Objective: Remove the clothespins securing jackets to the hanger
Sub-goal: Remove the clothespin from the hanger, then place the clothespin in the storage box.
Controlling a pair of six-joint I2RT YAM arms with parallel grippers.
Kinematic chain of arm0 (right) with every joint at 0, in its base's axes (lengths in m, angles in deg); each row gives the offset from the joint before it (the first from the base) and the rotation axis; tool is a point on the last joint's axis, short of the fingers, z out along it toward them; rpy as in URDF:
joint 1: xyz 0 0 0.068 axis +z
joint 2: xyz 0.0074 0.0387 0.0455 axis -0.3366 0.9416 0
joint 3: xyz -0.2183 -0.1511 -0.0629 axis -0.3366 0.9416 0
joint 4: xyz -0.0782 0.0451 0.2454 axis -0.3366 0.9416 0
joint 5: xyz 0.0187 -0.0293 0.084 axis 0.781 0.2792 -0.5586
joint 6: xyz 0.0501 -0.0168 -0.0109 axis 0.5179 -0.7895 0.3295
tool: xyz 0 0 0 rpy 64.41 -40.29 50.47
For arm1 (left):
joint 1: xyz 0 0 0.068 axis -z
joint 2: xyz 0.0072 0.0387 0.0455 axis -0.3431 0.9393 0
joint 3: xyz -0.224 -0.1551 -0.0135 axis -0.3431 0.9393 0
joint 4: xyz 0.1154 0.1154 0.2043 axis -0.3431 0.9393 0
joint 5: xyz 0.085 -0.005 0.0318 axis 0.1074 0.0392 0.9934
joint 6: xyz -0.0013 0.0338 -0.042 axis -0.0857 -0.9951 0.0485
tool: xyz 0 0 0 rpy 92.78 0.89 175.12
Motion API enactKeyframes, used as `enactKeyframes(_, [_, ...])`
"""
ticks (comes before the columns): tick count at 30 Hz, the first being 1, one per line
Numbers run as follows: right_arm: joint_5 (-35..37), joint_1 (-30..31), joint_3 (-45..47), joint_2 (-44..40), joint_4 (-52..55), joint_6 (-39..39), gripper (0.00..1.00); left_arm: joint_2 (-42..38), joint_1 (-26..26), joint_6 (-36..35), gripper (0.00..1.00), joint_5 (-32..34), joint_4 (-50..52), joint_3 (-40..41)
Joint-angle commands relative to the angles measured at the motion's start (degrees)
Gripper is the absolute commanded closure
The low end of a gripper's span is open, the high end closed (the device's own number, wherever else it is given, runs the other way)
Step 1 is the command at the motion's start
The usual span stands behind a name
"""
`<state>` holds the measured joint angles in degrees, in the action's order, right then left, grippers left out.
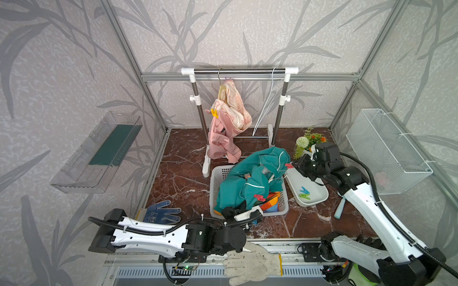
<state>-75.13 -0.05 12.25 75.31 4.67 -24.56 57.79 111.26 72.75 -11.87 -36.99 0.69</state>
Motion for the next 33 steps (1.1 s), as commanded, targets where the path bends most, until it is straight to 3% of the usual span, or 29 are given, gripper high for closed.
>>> enactKeyframes(1, [0.92, -0.67, -0.74, -1.28, 2.68, -1.84, 1.0, 0.52, -0.58, 1.54, 1.0, 3.32, 1.74, -2.02])
enactKeyframes(8, [6.0, -7.54, 4.51, -2.34, 5.94, -10.39, 1.0, -0.69, -0.58, 2.24, 1.0, 3.26, 1.69, -1.94])
enactKeyframes(13, [13.06, -7.66, 12.03, -0.83, 2.07, -15.87, 1.0, -2.73, -0.58, 2.23, 1.0, 2.61, 0.76, -1.94])
enactKeyframes(24, [18.7, -7.66, 18.64, 5.9, -4.36, -24.52, 0.94, -5.51, -0.79, 3.78, 1.0, 1.38, 0.97, -1.71])
enactKeyframes(27, [18.28, -7.64, 18.21, 7.25, -4.4, -25.99, 0.68, -6.26, -1.11, 4.08, 1.0, 0.19, 0.84, -1.9])
enactKeyframes(28, [17.67, -7.66, 17.62, 7.39, -4.13, -27.31, 0.5, -6.74, -1.34, 4.17, 1.0, -0.53, 0.76, -1.9])
enactKeyframes(30, [16.88, -7.66, 16.1, 6.49, -3.08, -28.64, 0.26, -7.57, -1.6, 4.31, 1.0, -1.36, 0.3, -1.79])
enactKeyframes(33, [15.31, -7.64, 13.37, 2.17, -1.73, -29.61, 0.11, -7.7, -1.98, 4.17, 1.0, -1.16, 0.42, -2.11])
